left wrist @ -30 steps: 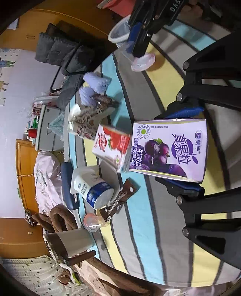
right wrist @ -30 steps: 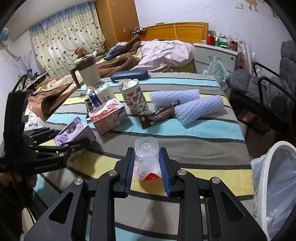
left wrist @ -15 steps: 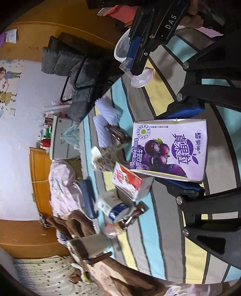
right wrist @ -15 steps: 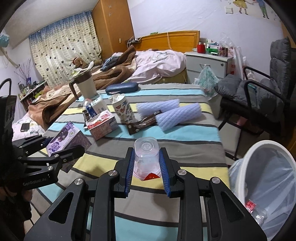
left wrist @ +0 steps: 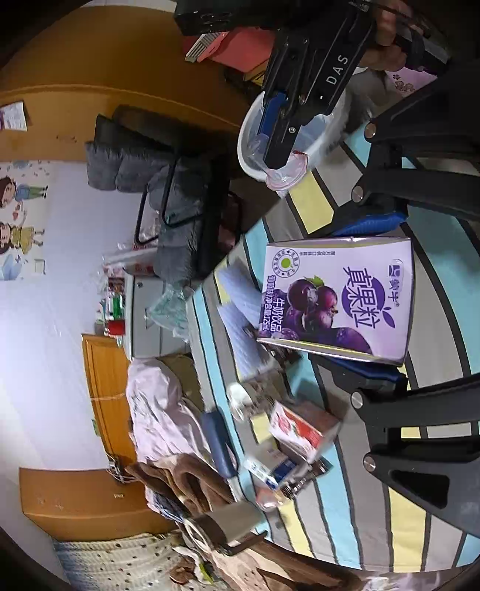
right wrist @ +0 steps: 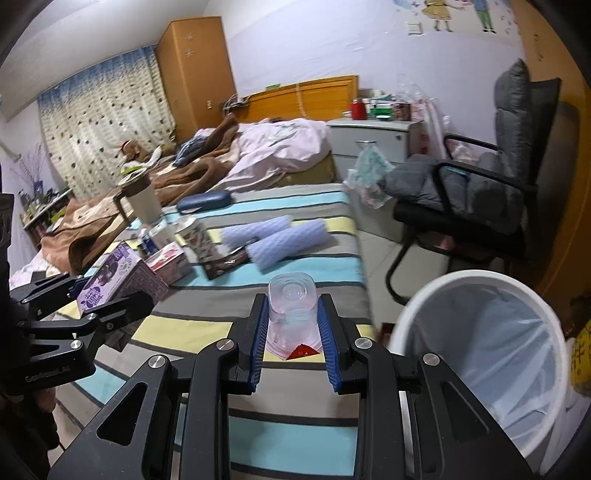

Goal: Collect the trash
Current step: 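Carry the cup and carton over the white bin and release them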

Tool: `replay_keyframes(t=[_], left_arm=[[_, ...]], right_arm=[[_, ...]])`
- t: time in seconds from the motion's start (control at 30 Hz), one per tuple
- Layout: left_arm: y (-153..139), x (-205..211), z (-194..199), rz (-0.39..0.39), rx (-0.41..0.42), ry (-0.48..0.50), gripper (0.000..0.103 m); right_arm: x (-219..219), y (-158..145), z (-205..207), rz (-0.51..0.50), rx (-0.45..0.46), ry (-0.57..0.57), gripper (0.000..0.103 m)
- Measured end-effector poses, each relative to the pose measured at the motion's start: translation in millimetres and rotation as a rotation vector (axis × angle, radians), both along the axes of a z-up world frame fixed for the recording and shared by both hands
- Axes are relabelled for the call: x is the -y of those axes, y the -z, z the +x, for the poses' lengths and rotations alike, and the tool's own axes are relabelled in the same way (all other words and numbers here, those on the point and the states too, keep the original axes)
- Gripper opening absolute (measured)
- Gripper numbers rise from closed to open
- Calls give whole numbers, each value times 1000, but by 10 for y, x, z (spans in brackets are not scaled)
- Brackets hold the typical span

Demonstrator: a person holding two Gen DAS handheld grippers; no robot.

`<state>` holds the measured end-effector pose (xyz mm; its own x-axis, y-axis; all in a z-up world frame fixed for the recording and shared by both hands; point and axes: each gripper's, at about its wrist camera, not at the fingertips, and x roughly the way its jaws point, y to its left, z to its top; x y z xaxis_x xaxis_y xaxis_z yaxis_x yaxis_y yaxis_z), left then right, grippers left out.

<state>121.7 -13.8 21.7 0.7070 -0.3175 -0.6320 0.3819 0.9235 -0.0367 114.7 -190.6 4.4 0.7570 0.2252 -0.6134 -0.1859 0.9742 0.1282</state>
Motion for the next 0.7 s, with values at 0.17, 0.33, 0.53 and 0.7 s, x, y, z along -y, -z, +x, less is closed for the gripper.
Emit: replay_keyframes(t=[0.17, 0.33, 0.53, 0.7], left_arm=[[-51, 256, -20, -9, 11, 49, 57], [-86, 542, -57, -8, 18, 100, 57], [-111, 872, -54, -11, 19, 164, 57], [-100, 1129, -43, -7, 12, 209, 57]], right_arm=[[186, -33, -56, -11, 13, 48, 30], [410, -69, -125, -10, 24, 105, 30], [632, -66, -189, -16, 24, 165, 30], [827, -54, -231, -17, 17, 206, 30]])
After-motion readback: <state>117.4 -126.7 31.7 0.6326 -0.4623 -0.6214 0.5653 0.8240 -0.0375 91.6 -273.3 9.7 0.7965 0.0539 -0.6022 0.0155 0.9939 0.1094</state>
